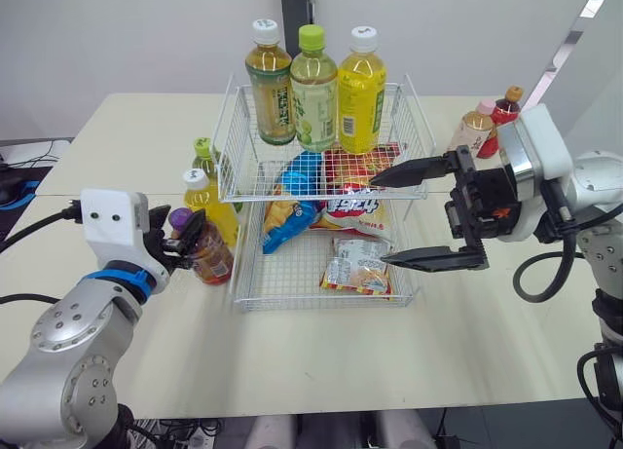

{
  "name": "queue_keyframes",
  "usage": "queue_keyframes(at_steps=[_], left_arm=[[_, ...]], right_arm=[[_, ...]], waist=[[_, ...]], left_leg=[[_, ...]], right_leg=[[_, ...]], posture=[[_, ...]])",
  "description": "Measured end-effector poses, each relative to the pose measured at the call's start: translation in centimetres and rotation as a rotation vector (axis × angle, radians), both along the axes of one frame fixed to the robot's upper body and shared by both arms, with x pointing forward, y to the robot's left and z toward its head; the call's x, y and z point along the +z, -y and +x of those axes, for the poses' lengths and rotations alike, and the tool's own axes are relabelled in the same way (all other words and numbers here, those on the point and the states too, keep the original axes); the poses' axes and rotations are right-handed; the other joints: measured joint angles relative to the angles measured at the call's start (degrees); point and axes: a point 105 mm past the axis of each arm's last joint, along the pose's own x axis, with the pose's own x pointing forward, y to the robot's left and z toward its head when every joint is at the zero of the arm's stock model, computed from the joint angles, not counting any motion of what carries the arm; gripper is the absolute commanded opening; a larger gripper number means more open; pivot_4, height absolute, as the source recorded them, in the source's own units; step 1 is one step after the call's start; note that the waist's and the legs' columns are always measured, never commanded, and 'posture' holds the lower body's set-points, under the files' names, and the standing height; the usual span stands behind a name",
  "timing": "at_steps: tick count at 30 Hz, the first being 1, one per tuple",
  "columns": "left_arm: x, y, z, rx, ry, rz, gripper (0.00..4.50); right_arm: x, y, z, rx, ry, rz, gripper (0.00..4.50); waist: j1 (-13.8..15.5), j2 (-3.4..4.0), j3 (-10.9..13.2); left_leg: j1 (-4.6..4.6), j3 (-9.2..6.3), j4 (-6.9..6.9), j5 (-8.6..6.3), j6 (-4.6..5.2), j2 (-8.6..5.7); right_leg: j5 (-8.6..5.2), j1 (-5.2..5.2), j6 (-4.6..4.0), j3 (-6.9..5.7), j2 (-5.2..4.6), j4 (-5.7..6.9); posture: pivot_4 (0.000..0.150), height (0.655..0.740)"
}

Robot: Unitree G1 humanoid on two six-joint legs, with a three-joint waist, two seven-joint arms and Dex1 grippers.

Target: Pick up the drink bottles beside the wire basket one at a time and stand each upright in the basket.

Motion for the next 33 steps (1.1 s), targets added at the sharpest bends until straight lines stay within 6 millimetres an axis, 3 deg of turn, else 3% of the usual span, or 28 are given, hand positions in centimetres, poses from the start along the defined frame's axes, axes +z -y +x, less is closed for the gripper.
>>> queue_keyframes(at_steps=[1, 7, 13, 15, 21, 25, 29, 33], left_arm=[[0.0, 0.1, 0.0, 0.000, 0.001, 0.000, 1.36], [-0.2, -0.4, -0.5, 0.002, 0.004, 0.000, 1.36], [0.9, -1.7, -2.0, -0.114, -0.027, 0.057, 1.36], [2.6, -2.6, -2.5, -0.174, -0.019, 0.085, 1.36], [10.4, -4.6, -3.4, -0.338, -0.003, 0.119, 1.36], [17.8, -5.3, -3.8, -0.401, 0.112, 0.105, 1.36], [21.4, -4.2, -4.0, -0.486, 0.168, 0.106, 1.36], [24.1, -0.7, -2.9, -0.671, 0.217, 0.085, 1.36]], right_arm=[[0.0, 0.0, 0.0, 0.000, 0.000, 0.000, 4.50], [0.0, 0.0, 0.0, -0.004, 0.001, 0.001, 4.50], [0.1, 0.1, 0.2, -0.016, 0.005, 0.009, 4.50], [0.1, 0.1, 0.3, -0.019, 0.006, 0.011, 4.50], [0.2, 0.5, 0.7, -0.046, 0.006, 0.011, 4.50], [0.4, 1.2, 0.9, -0.083, 0.014, -0.004, 4.50], [0.7, 2.0, 1.1, -0.136, 0.020, -0.012, 4.50], [0.5, 3.2, 1.0, -0.200, -0.001, -0.022, 4.50]], waist=[[0.00, 0.00, 0.00], [-0.07, 0.04, -0.03], [-0.32, 0.05, 0.00], [-0.42, 0.05, 0.00], [-0.42, 0.01, 0.07], [-0.61, -0.08, 0.14], [-0.87, -0.04, 0.15], [-0.52, -0.10, 0.20]], left_leg=[[0.00, 0.00, 0.00, 0.00, 0.00, 0.00], [0.01, 0.02, -0.02, 0.00, 0.01, 0.01], [-0.04, -0.02, -0.09, 0.00, 0.00, 0.06], [-0.06, -0.05, -0.08, 0.00, 0.00, 0.06], [-0.08, -0.01, -0.08, -0.01, 0.01, -0.02], [-0.13, 0.00, -0.16, -0.01, 0.01, -0.02], [-0.06, 0.06, -0.33, -0.03, 0.00, -0.02], [-0.20, -0.05, -0.19, -0.02, 0.00, -0.02]], right_leg=[[0.00, 0.00, 0.00, 0.00, 0.00, -0.01], [0.00, -0.01, 0.00, 0.02, -0.01, -0.01], [-0.01, -0.09, -0.02, -0.04, 0.01, -0.03], [-0.02, -0.09, -0.04, -0.08, 0.01, -0.05], [-0.03, -0.07, -0.01, -0.09, -0.02, -0.13], [-0.04, -0.12, 0.02, -0.13, -0.01, -0.15], [-0.04, -0.15, 0.03, -0.07, -0.05, -0.14], [-0.12, -0.15, 0.18, -0.21, 0.01, -0.10]], posture=[[0.150, 0.7400], [0.150, 0.7400], [0.150, 0.7400], [0.150, 0.7400], [0.150, 0.7400], [0.150, 0.7400], [0.150, 0.7400], [0.150, 0.7400]])
